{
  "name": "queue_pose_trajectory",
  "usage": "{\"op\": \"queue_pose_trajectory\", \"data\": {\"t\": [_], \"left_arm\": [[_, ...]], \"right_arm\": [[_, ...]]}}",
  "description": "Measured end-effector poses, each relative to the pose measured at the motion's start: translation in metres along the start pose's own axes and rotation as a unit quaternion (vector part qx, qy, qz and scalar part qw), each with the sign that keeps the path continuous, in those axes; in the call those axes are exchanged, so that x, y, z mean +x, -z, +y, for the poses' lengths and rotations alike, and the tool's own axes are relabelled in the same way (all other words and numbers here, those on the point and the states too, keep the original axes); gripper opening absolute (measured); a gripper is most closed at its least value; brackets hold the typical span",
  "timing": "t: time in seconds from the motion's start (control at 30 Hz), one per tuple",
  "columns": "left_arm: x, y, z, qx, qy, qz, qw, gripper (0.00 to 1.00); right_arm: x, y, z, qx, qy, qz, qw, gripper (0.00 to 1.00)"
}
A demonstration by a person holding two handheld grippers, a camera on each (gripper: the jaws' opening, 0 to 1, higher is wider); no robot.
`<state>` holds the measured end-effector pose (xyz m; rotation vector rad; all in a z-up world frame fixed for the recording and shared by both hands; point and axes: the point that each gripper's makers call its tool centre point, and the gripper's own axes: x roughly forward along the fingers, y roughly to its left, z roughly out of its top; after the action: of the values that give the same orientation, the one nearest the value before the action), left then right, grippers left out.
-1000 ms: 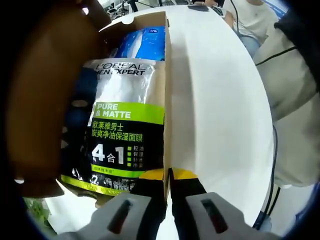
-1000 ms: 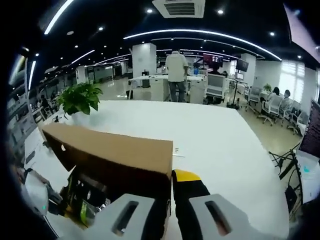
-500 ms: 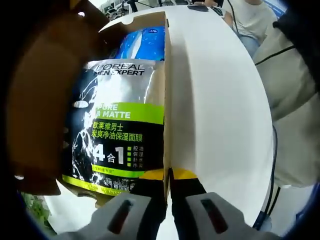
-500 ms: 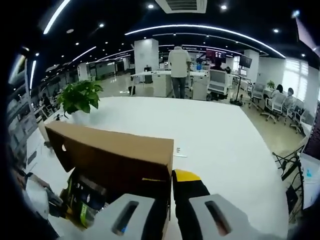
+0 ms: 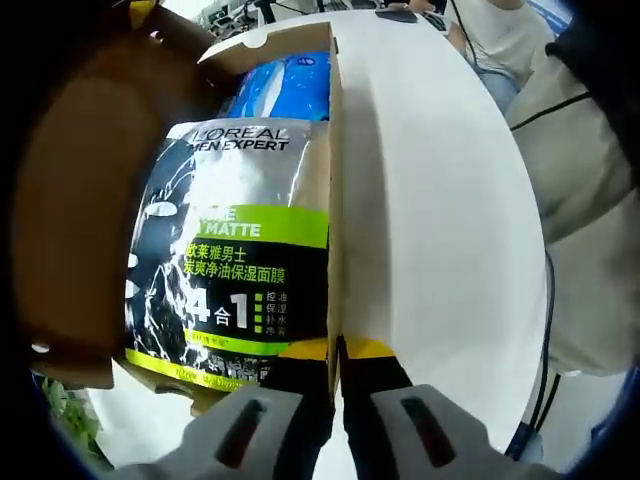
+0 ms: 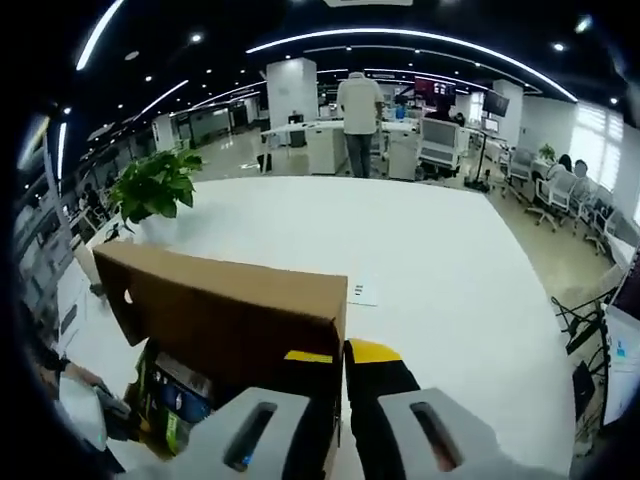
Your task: Operate the shoe box by opening the lid, removing the specified soft item, and placing it in the target area until the item is outside and the box remains undamaged.
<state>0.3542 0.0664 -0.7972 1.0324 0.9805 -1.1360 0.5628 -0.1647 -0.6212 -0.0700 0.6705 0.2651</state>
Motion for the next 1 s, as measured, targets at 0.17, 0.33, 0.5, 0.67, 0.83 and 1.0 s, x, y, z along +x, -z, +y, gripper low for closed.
{"op": "queue_pose_trajectory", "data": {"t": [0.17,0.33,0.5,0.67,0.83,1.0], "left_arm": [[0.000,0.000,0.000,-0.002,0.001,0.002,1.0000,0.01],[0.000,0.000,0.000,-0.001,0.001,0.002,1.0000,0.01],[0.000,0.000,0.000,-0.001,0.000,0.002,1.0000,0.01],[0.000,0.000,0.000,-0.002,0.001,0.004,1.0000,0.01],[0.000,0.000,0.000,-0.001,-0.001,0.003,1.0000,0.01],[0.000,0.000,0.000,-0.001,-0.002,0.003,1.0000,0.01]], "right_arm": [[0.008,-0.001,-0.003,0.032,0.007,0.000,0.9995,0.00],[0.013,-0.002,-0.006,0.012,0.012,-0.002,0.9999,0.00],[0.019,-0.002,-0.008,-0.010,0.014,0.009,0.9998,0.00],[0.028,-0.003,-0.011,-0.012,0.019,0.008,0.9997,0.00],[0.029,-0.002,-0.009,0.000,0.021,0.009,0.9997,0.00],[0.032,0.003,-0.010,0.000,0.020,0.016,0.9997,0.00]]}}
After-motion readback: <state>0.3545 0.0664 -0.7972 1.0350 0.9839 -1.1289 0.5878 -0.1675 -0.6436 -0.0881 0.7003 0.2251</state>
